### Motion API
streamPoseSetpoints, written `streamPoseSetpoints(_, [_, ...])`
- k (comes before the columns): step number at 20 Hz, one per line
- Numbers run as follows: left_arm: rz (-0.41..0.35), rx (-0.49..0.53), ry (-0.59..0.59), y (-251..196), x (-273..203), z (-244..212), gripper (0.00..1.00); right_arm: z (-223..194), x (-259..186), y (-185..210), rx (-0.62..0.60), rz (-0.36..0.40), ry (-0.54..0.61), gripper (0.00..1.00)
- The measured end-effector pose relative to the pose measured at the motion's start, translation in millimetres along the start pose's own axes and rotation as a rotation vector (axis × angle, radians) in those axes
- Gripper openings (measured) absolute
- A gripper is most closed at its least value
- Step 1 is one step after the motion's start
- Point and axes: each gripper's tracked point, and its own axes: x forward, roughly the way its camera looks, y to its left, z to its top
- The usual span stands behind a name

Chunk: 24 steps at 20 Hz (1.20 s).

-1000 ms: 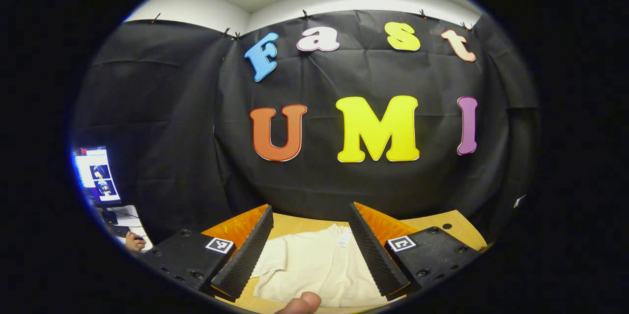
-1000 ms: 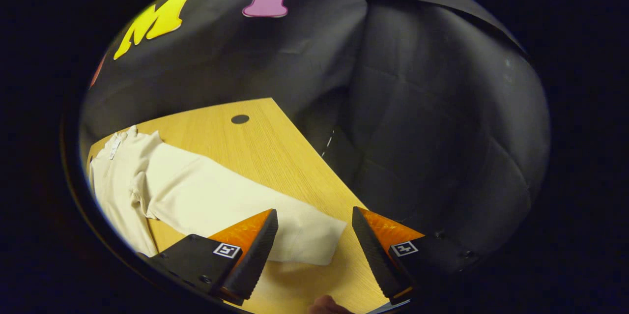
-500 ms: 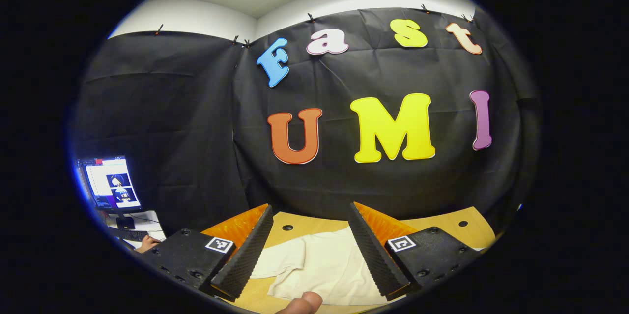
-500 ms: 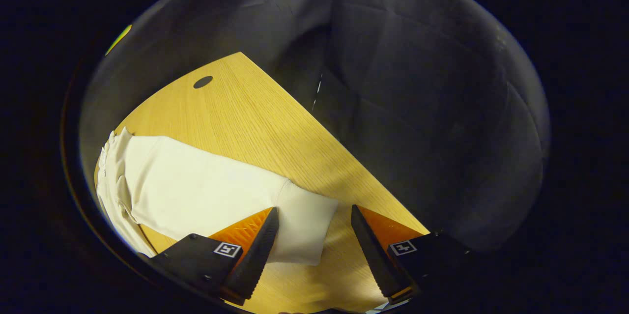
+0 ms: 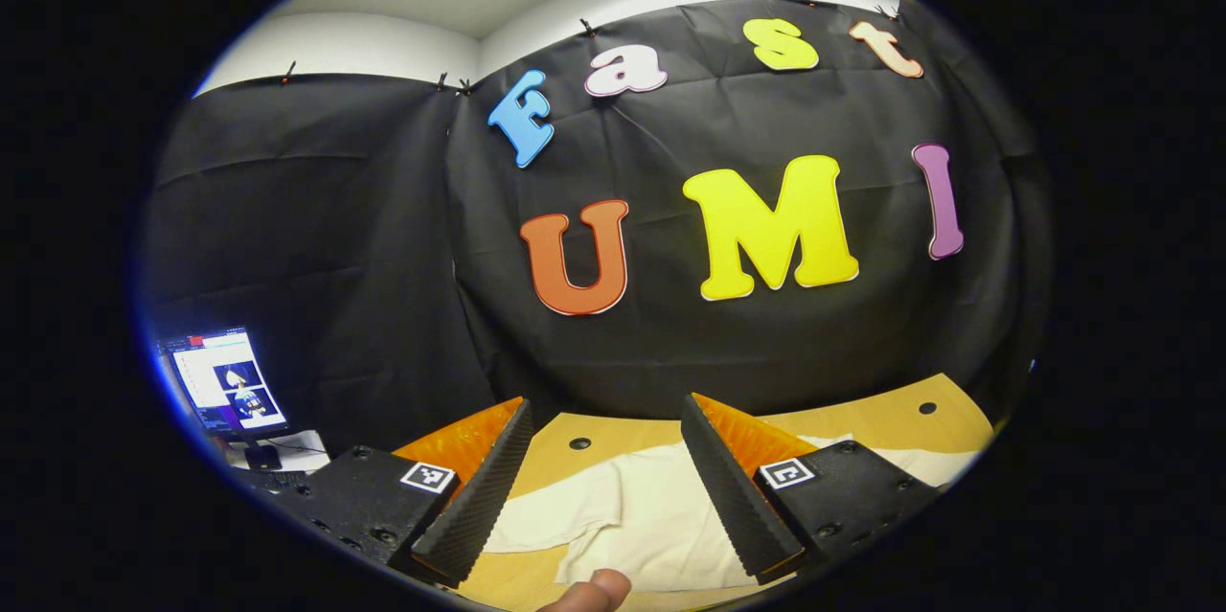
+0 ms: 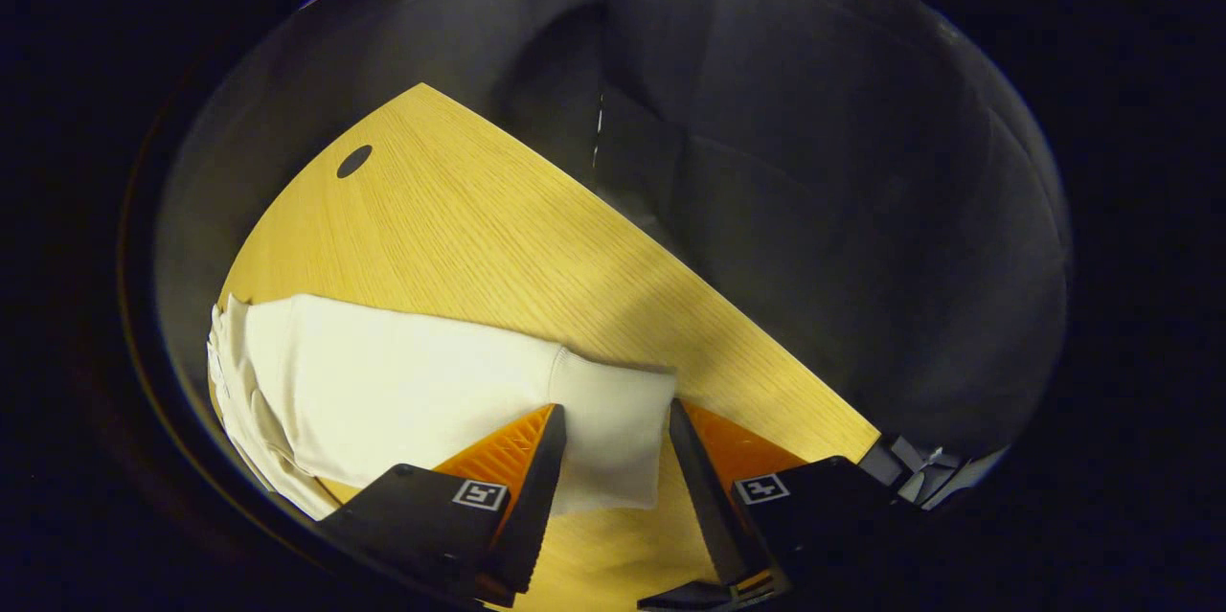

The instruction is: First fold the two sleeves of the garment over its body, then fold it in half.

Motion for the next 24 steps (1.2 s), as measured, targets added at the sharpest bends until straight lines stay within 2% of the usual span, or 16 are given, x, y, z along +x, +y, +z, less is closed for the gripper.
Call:
streamPoseSetpoints(1, [-0.003, -0.005, 0.002, 3.1, 1.4, -2.3, 0.99, 0.7, 0.3, -0.4, 0.011, -0.004, 0.027, 0.64])
streamPoseSetpoints(2, [-0.011, -0.010, 0.006, 3.5, 1.7, -3.9, 0.99, 2.3, 1.1, 0.6, 0.016, -0.007, 0.058, 0.70])
streamPoseSetpoints(3, [-0.022, -0.008, 0.012, 2.8, 4.4, -8.0, 0.99, 2.5, 2.6, 0.7, 0.025, -0.017, 0.083, 0.70])
streamPoseSetpoints(4, [-0.025, 0.000, 0.013, 5.3, 7.1, -10.6, 0.99, 1.4, 5.0, 1.7, 0.038, -0.019, 0.105, 0.65])
streamPoseSetpoints(7, [-0.030, 0.011, 0.015, 12.6, 11.4, -15.7, 0.99, 4.6, 4.4, 3.5, 0.055, -0.038, 0.146, 0.66])
streamPoseSetpoints(9, [-0.028, -0.002, 0.020, 18.0, 13.3, -20.3, 0.99, 3.6, 3.7, 9.9, 0.038, -0.020, 0.153, 0.59])
streamPoseSetpoints(10, [-0.029, -0.008, 0.027, 19.8, 14.0, -23.6, 0.99, 3.1, 4.3, 15.4, 0.033, -0.012, 0.154, 0.47])
streamPoseSetpoints(11, [-0.031, -0.012, 0.034, 22.0, 16.1, -26.9, 0.99, 4.1, 4.5, 21.0, 0.041, 0.002, 0.153, 0.40])
streamPoseSetpoints(13, [-0.031, -0.007, 0.045, 29.0, 19.9, -32.2, 0.99, 2.8, 6.1, 23.8, 0.047, -0.013, 0.155, 0.17])
streamPoseSetpoints(14, [-0.034, -0.002, 0.042, 32.7, 21.3, -32.1, 0.99, 2.8, 3.7, 21.8, 0.025, -0.022, 0.154, 0.10])
streamPoseSetpoints(16, [-0.045, 0.003, 0.012, 39.0, 21.6, -28.4, 0.99, 3.2, -0.6, 24.3, -0.029, -0.028, 0.160, 0.09])
streamPoseSetpoints(19, [-0.066, 0.003, -0.017, 43.2, 24.8, -25.6, 0.99, 3.0, 2.1, 25.9, -0.014, -0.047, 0.160, 0.02])
streamPoseSetpoints(20, [-0.073, -0.005, -0.022, 44.1, 25.8, -26.0, 0.94, 0.9, 0.6, 24.6, -0.001, -0.052, 0.162, 0.03])
streamPoseSetpoints(21, [-0.080, -0.018, -0.023, 45.0, 27.4, -26.6, 0.99, 0.8, -3.1, 26.0, 0.005, -0.051, 0.159, 0.03])
streamPoseSetpoints(24, [-0.115, -0.051, -0.003, 41.8, 33.2, -36.4, 0.99, 1.0, -25.9, 35.9, -0.010, -0.042, 0.134, 0.03])
